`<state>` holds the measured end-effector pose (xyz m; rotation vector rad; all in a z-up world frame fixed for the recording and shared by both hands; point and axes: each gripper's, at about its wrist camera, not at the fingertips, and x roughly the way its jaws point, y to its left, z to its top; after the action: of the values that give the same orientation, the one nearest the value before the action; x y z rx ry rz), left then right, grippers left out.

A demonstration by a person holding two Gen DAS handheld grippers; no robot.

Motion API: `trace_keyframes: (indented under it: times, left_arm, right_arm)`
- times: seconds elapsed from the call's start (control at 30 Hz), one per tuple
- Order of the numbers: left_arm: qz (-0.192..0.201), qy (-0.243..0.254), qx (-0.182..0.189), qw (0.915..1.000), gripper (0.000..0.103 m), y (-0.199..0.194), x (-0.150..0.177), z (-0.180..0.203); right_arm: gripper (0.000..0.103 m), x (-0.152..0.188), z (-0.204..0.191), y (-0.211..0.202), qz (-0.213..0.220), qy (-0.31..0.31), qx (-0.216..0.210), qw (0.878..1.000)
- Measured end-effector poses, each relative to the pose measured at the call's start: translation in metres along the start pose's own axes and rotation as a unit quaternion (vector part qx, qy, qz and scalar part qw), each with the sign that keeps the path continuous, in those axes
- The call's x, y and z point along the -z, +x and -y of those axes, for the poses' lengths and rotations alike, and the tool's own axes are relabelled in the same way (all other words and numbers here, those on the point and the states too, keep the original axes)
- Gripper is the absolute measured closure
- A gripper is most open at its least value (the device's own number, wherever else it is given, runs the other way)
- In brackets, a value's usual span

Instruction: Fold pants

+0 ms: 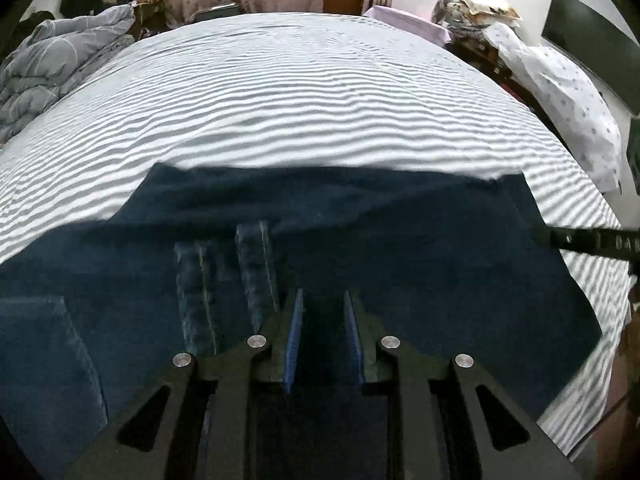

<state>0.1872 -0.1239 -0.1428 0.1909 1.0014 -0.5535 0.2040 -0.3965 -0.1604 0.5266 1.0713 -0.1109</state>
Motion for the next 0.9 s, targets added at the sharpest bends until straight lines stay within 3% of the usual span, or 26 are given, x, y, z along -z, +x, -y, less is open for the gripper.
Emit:
trace_keyframes:
  times: [0.17,0.3,0.37,0.43,0.5,0.63,0.7,0.77,0.9]
  left_arm:
    - [-0.010,-0.014,0.028,0.9995,0.080,-0.027,0.028,-0.014]
    - [0.010,-0.072,0.034,0.9968,0.078,-0.074,0.052,-0.050]
    - [0.036,-0.111,0.035,0.9925,0.074,-0.101,0.064,-0.074]
    - [0.069,-0.166,0.018,0.9835,0.060,-0.133,0.077,-0.112]
    - [0.084,-0.198,-0.003,0.9765,0.057,-0.154,0.085,-0.141]
    - [0.098,-0.250,-0.031,0.9628,0.049,-0.193,0.107,-0.214]
    - [0.096,-0.290,-0.041,0.9514,0.048,-0.204,0.123,-0.250]
    - [0.090,-0.346,-0.034,0.9334,0.048,-0.208,0.142,-0.285]
    - [0.070,-0.463,0.006,0.8838,0.048,-0.195,0.173,-0.332]
  right_arm:
    - [0.083,0.049,0.005,-0.014,-0.022,0.005,0.003,1.000]
    - [0.078,0.050,-0.017,-0.036,-0.012,-0.017,0.018,1.000]
    - [0.074,0.045,-0.044,-0.051,0.001,-0.032,-0.009,0.999]
    - [0.067,0.042,-0.080,-0.062,0.015,-0.057,-0.036,0.998]
    - [0.063,0.043,-0.114,-0.065,0.016,-0.074,-0.077,0.994]
    - [0.060,0.070,-0.196,-0.053,-0.025,-0.101,-0.175,0.979]
    - [0.060,0.087,-0.229,-0.043,-0.046,-0.121,-0.197,0.972]
    - [0.060,0.106,-0.266,-0.028,-0.074,-0.147,-0.212,0.963]
    - [0.060,0.115,-0.324,-0.012,-0.106,-0.197,-0.215,0.950]
